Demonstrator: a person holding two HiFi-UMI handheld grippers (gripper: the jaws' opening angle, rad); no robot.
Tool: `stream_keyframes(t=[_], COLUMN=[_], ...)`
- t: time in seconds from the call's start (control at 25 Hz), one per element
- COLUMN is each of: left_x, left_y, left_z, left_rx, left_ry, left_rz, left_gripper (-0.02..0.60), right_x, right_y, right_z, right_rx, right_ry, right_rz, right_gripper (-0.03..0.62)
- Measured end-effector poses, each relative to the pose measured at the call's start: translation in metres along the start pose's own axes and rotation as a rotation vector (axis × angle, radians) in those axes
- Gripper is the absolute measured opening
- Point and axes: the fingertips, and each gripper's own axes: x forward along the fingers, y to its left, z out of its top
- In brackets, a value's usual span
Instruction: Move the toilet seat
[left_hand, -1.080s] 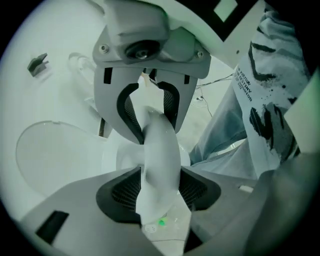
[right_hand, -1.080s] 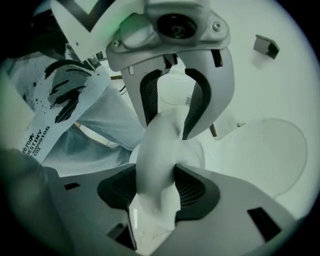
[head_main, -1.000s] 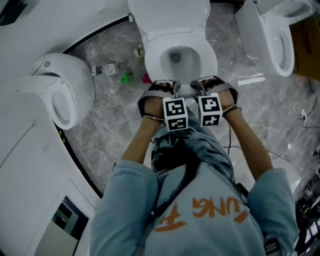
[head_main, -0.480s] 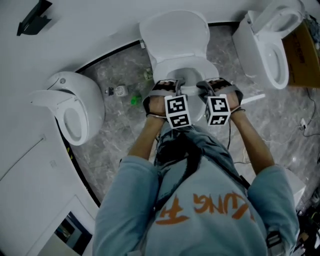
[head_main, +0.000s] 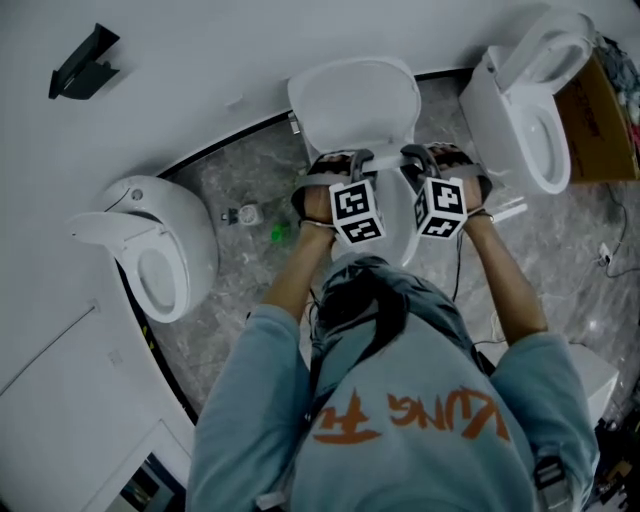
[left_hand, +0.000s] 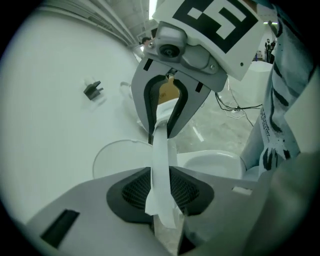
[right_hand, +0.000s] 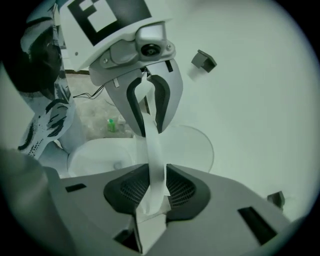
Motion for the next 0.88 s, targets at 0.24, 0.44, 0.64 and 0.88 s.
stream_keyframes(t=[0.24, 0.44, 0.64, 0.88], left_x=[0.017, 0.035, 0.052, 0.064], left_y=[0.052, 0.091, 0.123, 0.157], left_z=[-0.013, -0.021, -0.028, -0.033], left_rx=[-0.035, -0.053, -0.094, -0.136], left_ry=[-0.067, -0.054, -0.040, -0.041], left_rz=[0.101, 0.193, 0.305, 0.264], left_gripper=[0.101, 0.114, 0.124, 0.124], right_x=[0.016, 0.043, 0.067, 0.093], right_y=[-0.057, -0.092, -0.120, -0.146], right_z=[0.003, 0.003, 0.002, -0.001], right_rx=[0.141, 0.141, 0.154, 0.167], right_ry=[0.036, 0.081, 0.116, 0.126], right_rz=[-0.155, -0.233, -0.259, -0.247], right_gripper=[0.080, 0.076, 0.074, 0.074])
